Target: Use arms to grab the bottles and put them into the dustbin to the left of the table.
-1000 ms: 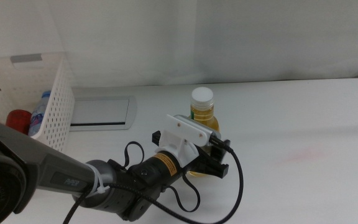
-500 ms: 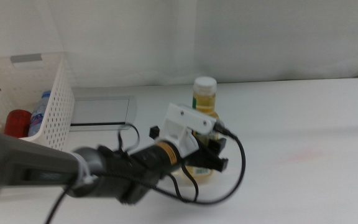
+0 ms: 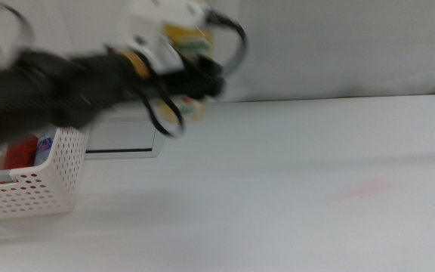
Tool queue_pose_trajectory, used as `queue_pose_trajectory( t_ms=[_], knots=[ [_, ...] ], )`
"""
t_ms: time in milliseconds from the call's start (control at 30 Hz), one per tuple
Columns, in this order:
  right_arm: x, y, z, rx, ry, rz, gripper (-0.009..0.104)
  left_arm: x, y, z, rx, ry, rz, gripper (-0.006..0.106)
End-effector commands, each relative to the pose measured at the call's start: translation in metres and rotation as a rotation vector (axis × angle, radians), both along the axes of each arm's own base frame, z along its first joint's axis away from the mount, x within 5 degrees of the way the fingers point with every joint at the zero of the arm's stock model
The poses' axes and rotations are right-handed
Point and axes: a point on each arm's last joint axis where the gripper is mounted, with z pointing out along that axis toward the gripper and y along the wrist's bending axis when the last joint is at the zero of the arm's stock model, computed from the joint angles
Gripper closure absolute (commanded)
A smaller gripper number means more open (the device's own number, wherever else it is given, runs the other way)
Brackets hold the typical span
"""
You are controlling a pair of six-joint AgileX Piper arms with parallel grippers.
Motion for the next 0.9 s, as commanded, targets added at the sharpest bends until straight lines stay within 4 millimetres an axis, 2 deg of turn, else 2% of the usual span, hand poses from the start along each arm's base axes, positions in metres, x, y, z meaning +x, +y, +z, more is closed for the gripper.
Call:
queue_pose_trajectory(
  t_ms=[0, 167, 433, 567, 633, 800, 867],
  knots=[
    [0.000, -0.002, 0.001, 0.001, -0.018, -0.011, -0.005, -0.002, 0.021, 0.041, -0.024, -0.060, 0.051, 0.104],
    [0.000, -0.002, 0.001, 0.001, -0.018, -0.011, -0.005, 0.000, 0.069, 0.078, 0.001, -0.018, 0.188, 0.104],
    [0.000, -0.002, 0.001, 0.001, -0.018, -0.011, -0.005, 0.002, 0.156, 0.098, 0.022, 0.174, 0.475, 0.104],
    [0.000, -0.002, 0.001, 0.001, -0.018, -0.011, -0.005, 0.004, 0.192, 0.088, 0.015, 0.256, 0.594, 0.104],
    [0.000, -0.002, 0.001, 0.001, -0.018, -0.011, -0.005, 0.008, 0.203, 0.080, 0.019, 0.294, 0.627, 0.104],
    [0.000, -0.002, 0.001, 0.001, -0.018, -0.011, -0.005, 0.023, 0.219, 0.055, 0.040, 0.380, 0.661, 0.104],
    [0.000, -0.002, 0.001, 0.001, -0.018, -0.011, -0.005, 0.035, 0.224, 0.036, 0.057, 0.431, 0.664, 0.104]
  ],
)
